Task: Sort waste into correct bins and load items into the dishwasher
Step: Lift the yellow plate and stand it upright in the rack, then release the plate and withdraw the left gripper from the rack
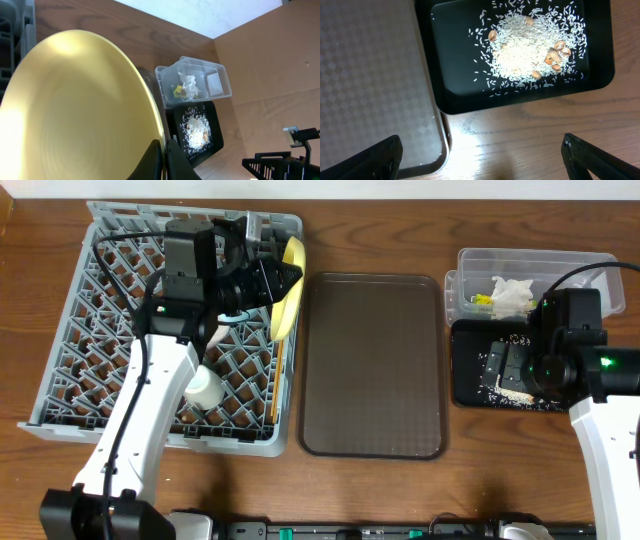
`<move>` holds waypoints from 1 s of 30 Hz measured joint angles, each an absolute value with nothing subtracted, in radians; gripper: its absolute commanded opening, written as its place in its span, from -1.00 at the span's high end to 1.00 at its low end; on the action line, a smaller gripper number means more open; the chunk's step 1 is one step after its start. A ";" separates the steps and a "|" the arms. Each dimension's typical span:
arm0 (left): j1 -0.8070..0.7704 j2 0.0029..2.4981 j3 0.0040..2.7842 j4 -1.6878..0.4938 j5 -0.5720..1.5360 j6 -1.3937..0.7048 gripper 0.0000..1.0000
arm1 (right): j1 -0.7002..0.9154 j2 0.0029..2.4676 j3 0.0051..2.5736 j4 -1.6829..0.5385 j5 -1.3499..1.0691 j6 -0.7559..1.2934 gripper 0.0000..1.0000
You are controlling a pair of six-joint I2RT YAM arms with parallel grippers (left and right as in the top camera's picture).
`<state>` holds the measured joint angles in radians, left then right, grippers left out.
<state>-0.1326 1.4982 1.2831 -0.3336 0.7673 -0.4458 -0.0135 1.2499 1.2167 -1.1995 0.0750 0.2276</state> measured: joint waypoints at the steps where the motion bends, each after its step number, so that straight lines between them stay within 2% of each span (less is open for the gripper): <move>1: -0.133 1.502 1.283 -0.334 0.769 -0.446 0.88 | -0.014 1.250 1.217 -1.200 0.075 0.227 -0.99; 11: -0.133 1.551 1.280 -0.392 0.725 -0.437 0.87 | -0.014 1.250 1.217 -1.201 0.075 0.227 -0.99; 14: -0.133 1.562 1.273 -0.440 0.645 -0.416 0.66 | -0.014 1.250 1.217 -1.201 0.075 0.227 -0.99; 15: -0.133 1.563 1.270 -0.447 0.621 -0.407 0.40 | -0.014 1.250 1.217 -1.201 0.075 0.228 -0.99; 16: -0.133 1.564 1.268 -0.450 0.604 -0.393 0.27 | -0.014 1.250 1.217 -1.200 0.075 0.227 -0.99; 22: -0.133 1.564 1.267 -0.450 0.556 -0.316 -0.23 | -0.014 1.250 1.217 -1.199 0.075 0.227 -0.99; 26: -0.133 1.551 1.267 -0.458 0.535 -0.266 -0.36 | -0.014 1.250 1.216 -1.154 0.075 0.228 -0.98; 30: -0.133 1.470 1.266 -0.522 0.469 -0.240 -0.47 | -0.014 1.250 1.216 -1.012 0.029 0.212 -0.99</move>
